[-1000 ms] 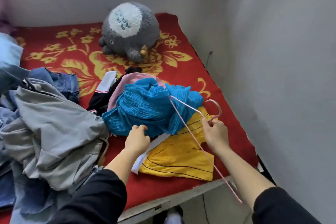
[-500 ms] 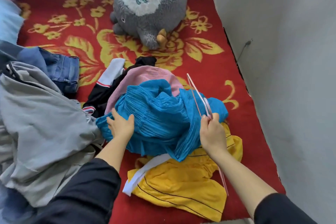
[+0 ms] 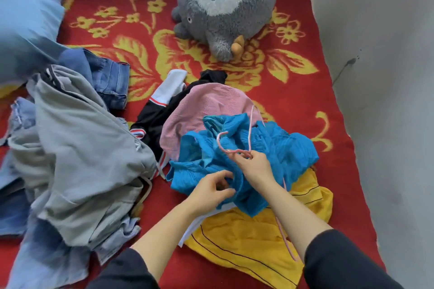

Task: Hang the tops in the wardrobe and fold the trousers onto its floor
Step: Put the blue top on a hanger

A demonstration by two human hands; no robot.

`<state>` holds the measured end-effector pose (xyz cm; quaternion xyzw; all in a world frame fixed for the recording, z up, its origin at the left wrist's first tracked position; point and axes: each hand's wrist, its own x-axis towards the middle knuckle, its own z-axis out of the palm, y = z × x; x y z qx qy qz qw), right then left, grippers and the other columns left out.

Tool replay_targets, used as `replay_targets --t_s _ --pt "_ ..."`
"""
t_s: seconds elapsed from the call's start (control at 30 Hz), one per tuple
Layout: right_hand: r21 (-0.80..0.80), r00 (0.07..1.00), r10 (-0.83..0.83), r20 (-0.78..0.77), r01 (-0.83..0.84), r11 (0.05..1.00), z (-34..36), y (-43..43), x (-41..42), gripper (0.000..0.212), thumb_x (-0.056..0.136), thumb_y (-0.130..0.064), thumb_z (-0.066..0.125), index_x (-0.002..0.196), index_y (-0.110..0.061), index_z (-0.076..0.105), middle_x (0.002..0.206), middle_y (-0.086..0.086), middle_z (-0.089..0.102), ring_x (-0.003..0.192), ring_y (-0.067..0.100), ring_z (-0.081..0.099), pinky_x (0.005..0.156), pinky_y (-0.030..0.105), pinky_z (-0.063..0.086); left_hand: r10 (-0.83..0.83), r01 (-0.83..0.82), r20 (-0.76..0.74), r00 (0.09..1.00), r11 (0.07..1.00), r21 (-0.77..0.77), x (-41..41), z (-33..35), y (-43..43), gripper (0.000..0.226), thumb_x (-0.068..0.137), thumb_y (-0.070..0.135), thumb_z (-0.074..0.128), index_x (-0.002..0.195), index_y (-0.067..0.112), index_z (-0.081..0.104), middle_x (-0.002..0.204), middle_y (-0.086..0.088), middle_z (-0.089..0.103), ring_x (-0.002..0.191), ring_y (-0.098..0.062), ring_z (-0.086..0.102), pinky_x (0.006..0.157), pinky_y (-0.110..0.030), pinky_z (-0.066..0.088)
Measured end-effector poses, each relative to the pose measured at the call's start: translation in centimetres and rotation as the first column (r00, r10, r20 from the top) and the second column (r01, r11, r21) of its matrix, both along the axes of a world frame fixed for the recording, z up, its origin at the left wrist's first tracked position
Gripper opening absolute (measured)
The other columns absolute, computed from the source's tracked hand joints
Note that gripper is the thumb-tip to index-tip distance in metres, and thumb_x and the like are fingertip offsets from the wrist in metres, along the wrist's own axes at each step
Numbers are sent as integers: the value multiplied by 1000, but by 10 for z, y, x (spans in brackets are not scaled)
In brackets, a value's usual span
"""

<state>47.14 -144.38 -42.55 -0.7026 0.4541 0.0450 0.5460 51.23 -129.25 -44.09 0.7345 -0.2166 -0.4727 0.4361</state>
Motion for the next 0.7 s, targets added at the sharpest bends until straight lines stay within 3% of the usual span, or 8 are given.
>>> replay_targets --t_s 0.13,0.2,0.27,0.37,0.47,0.53,0.6,0.7 --pt "-48 995 -92 -32 90 995 -7 14 7 24 81 -16 68 59 -18 58 43 -10 36 46 11 33 45 25 26 -130 135 -120 984 990 38 1 -2 18 19 84 21 62 98 33 66 82 8 71 77 -14 64 69 -24 53" --pt "-74 979 -198 -48 194 978 -6 14 5 12 82 -14 63 70 -15 66 48 -6 42 47 13 35 45 29 27 67 -62 -57 996 994 94 9 -6 27 15 79 19 57 79 26 70 72 -2 70 72 -22 65 67 -33 53" --pt "-94 973 -218 -81 210 973 -5 11 -3 8 83 -15 61 80 -14 68 55 -3 47 46 12 35 44 28 27 425 -435 95 900 887 158 21 -13 36 14 81 16 57 76 23 68 75 -2 69 76 -24 64 68 -35 49" --pt "-96 973 -209 -96 200 975 -7 7 -18 14 84 -15 59 89 -8 71 48 -6 37 39 9 27 40 24 23 615 -707 369 697 676 207 40 -24 42 17 85 16 56 103 18 58 103 -2 60 87 -20 57 75 -30 39" --pt "-112 974 -204 -98 193 975 -7 7 -27 15 84 -15 60 81 -2 69 43 -8 32 37 9 25 40 24 21 642 -672 200 740 695 257 58 -35 34 33 90 18 51 122 11 56 123 -8 58 110 -27 53 94 -37 42" --pt "-135 976 -193 -98 179 974 -5 10 -33 24 85 -16 61 62 -11 57 41 -8 30 36 9 24 39 24 20 637 -681 245 731 658 321 61 -42 29 40 89 18 49 129 13 52 135 -12 49 125 -31 41 106 -41 33" --pt "-145 975 -204 -84 190 971 -7 12 -41 28 86 -15 60 60 -9 53 41 -9 30 34 7 24 36 20 19 698 -755 323 640 490 437 60 -46 31 57 86 22 56 139 16 37 148 -15 28 133 -35 25 109 -43 23" --pt "-154 970 -230 -74 217 964 -8 12 -50 20 86 -16 60 78 2 64 39 -11 31 32 7 24 35 19 19 844 -768 214 492 304 563 54 -60 49 92 80 31 71 150 15 13 154 -21 15 138 -40 20 111 -47 21"
